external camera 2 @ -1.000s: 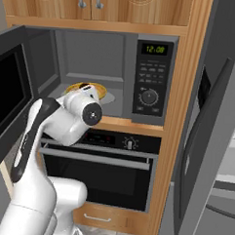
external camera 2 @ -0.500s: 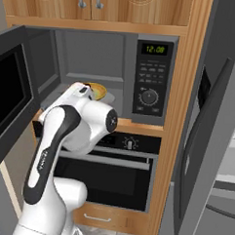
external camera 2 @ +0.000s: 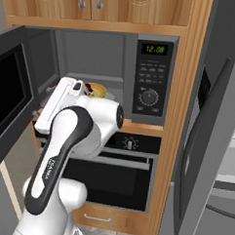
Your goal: Transport the steak from the fridge to the microwave and turn on the microwave.
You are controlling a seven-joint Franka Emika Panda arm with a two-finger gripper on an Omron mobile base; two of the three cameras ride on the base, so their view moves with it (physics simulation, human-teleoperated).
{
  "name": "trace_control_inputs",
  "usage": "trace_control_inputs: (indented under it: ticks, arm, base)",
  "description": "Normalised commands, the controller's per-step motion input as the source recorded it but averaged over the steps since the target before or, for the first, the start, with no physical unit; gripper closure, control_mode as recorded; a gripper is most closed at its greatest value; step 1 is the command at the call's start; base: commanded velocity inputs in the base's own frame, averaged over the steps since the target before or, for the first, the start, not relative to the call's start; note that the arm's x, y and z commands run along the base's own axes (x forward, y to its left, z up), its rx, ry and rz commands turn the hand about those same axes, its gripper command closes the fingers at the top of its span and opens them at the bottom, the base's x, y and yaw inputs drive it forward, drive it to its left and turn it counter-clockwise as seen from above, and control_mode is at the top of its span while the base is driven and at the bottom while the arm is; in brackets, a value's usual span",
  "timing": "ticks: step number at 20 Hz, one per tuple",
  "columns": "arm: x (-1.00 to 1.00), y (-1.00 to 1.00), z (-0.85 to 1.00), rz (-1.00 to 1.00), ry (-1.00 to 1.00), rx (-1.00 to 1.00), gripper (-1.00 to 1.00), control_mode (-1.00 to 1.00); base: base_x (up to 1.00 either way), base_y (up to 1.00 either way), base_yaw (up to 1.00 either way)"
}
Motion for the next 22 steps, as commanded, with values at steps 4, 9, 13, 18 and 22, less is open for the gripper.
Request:
trace_control_inputs:
  ticks: [4,9,13,18,22]
  arm:
    - [-0.65,0.00,0.21,0.00,-0.04,-0.03,-1.00,-1.00]
    - [-0.69,0.00,0.18,0.00,-0.09,-0.05,-1.00,-1.00]
    - [-0.69,0.04,0.21,0.08,-0.27,-0.05,-1.00,-1.00]
    - [-0.67,0.11,0.17,0.10,-0.37,-0.05,-1.00,-1.00]
    - [-0.63,0.15,0.13,0.04,-0.37,-0.01,-1.00,-1.00]
  base:
    - [0.00,0.00,0.00]
    - [0.00,0.00,0.00]
    - [0.00,0.00,0.00]
    - [0.00,0.00,0.00]
    - [0.00,0.00,0.00]
